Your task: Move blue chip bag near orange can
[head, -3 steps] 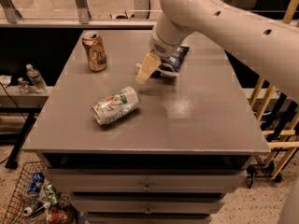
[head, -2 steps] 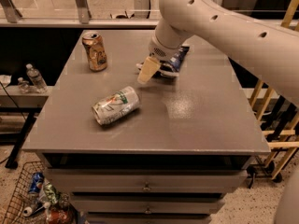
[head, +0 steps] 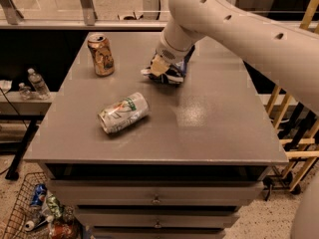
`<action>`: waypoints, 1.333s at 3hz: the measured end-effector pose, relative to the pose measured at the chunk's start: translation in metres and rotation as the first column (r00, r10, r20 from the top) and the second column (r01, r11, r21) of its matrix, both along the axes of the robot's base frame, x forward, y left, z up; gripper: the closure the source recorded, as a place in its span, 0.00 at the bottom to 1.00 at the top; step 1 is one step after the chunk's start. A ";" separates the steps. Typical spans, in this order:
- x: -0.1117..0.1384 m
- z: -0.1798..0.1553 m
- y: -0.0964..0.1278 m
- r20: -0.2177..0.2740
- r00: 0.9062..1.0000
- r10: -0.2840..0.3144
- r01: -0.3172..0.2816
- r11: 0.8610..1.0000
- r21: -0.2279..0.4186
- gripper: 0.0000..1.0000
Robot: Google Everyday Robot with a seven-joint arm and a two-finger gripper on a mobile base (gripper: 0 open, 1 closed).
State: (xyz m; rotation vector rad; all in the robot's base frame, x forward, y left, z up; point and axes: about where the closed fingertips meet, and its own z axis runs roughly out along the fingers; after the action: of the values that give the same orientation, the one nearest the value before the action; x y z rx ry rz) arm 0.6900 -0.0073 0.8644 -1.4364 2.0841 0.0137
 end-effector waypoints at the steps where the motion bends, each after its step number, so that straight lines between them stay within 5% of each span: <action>1: 0.007 0.023 0.004 0.039 0.999 0.010 -0.011 0.999 0.033 0.87; 2: 0.016 0.052 0.011 0.083 0.996 0.016 -0.023 0.996 0.087 1.00; 4: 0.019 0.061 0.032 0.131 0.990 0.054 -0.066 0.994 0.091 1.00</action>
Offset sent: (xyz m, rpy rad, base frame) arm 0.0252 0.0147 0.0837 0.1443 -0.1290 0.0240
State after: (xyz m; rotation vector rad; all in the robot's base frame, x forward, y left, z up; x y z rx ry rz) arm 0.7089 0.0246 0.9251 -1.4043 1.9106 0.0431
